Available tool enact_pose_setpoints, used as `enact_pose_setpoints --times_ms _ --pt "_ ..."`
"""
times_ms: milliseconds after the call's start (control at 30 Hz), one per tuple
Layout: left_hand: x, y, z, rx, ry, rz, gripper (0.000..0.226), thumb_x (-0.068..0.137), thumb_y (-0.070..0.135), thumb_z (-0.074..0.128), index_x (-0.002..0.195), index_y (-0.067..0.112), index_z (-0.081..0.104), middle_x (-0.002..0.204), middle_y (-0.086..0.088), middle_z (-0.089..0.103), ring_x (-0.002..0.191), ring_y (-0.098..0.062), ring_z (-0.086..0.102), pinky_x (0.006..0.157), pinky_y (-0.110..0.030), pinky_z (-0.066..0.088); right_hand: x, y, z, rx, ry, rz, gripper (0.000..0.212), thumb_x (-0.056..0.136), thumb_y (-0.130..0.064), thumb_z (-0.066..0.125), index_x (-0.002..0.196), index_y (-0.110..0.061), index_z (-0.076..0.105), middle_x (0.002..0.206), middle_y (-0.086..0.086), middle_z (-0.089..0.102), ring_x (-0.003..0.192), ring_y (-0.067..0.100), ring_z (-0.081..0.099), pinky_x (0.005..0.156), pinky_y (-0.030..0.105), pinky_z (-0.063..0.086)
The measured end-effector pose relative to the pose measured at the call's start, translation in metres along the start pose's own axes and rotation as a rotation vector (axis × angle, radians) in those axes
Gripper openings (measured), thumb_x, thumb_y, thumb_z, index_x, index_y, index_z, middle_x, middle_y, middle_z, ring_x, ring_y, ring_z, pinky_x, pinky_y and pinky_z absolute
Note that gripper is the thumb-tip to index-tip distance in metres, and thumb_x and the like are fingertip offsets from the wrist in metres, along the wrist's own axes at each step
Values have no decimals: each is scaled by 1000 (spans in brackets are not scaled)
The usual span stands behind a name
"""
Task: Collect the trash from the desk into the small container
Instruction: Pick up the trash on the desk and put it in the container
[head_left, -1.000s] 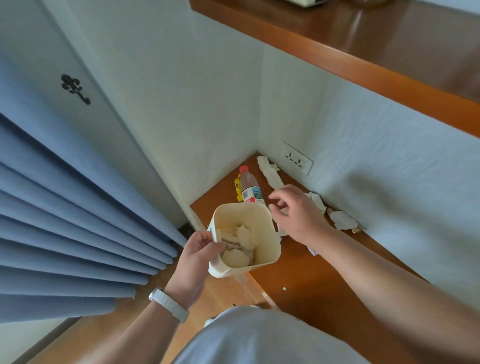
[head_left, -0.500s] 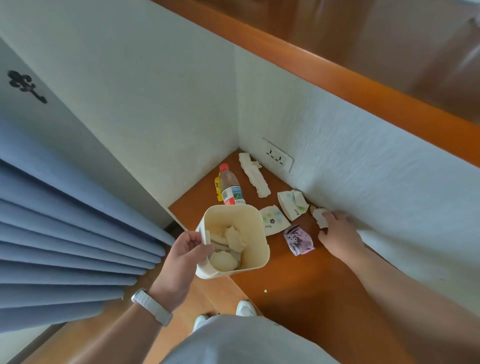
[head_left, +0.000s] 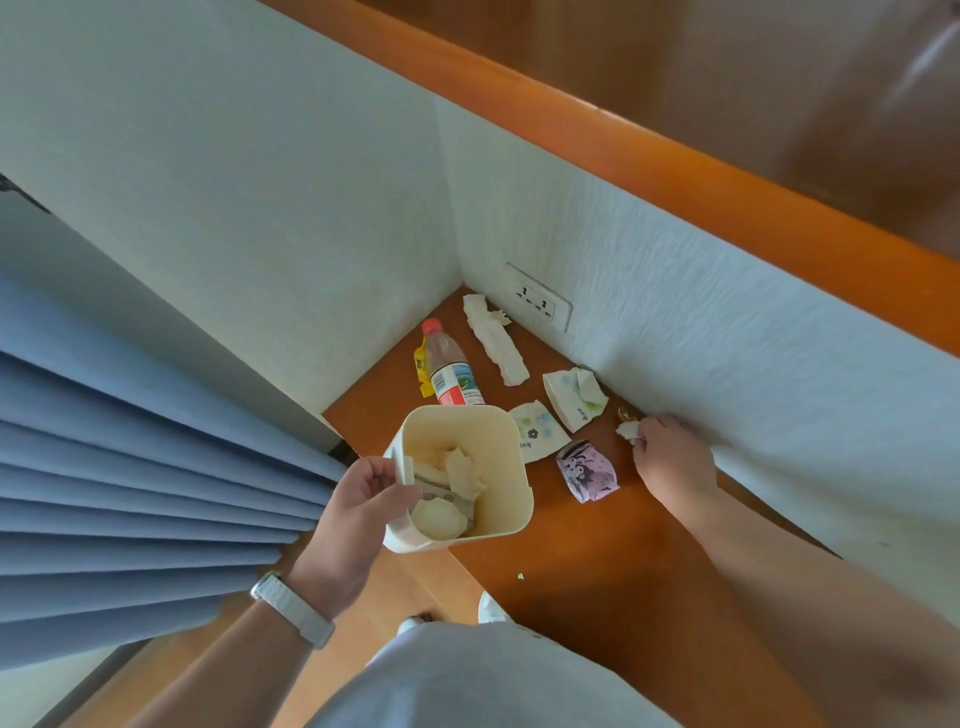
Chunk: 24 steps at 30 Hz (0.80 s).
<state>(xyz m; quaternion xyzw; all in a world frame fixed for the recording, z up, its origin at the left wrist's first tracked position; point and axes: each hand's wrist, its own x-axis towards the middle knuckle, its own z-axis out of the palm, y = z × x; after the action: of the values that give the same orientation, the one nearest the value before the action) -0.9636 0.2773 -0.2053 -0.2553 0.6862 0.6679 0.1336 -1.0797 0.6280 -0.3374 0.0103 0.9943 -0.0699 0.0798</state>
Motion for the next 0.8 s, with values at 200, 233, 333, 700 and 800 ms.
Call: enact_pose_setpoints --times_ms 200,233,333,700,800 --pt "4 2 -1 2 -22 27 46 68 24 69 108 3 60 97 -15 70 85 -26 70 68 -27 57 -11 -7 -14 105 15 42 17 98 -23 49 94 -14 62 76 -1 56 66 17 55 55 30 49" --pt "4 2 -2 -1 -21 28 46 68 24 69 108 3 60 96 -15 70 84 -26 70 69 -28 57 -12 -13 -21 143 31 31 15 97 -22 50 94 -13 62 75 -2 57 64 16 54 52 28 46" --pt "6 4 -5 -4 -30 34 46 68 22 70 109 3 60 95 -14 70 80 -23 71 72 -32 57 -18 -39 -50 292 70 -53 11 95 -20 55 97 -16 65 73 -4 59 60 11 54 49 27 42" --pt "-3 21 -21 -26 -112 55 58 59 29 78 106 0 60 104 -32 67 84 -34 69 89 -54 54 -64 -182 -133 493 66 -639 7 91 -13 59 92 -11 65 80 -5 61 65 9 54 56 26 46" --pt "-7 31 -28 -17 -135 63 64 55 34 77 105 -1 59 94 -22 70 80 -27 71 80 -43 59 -60 -206 -126 337 123 -749 7 91 -16 58 89 -11 62 81 0 64 64 20 58 52 37 51"
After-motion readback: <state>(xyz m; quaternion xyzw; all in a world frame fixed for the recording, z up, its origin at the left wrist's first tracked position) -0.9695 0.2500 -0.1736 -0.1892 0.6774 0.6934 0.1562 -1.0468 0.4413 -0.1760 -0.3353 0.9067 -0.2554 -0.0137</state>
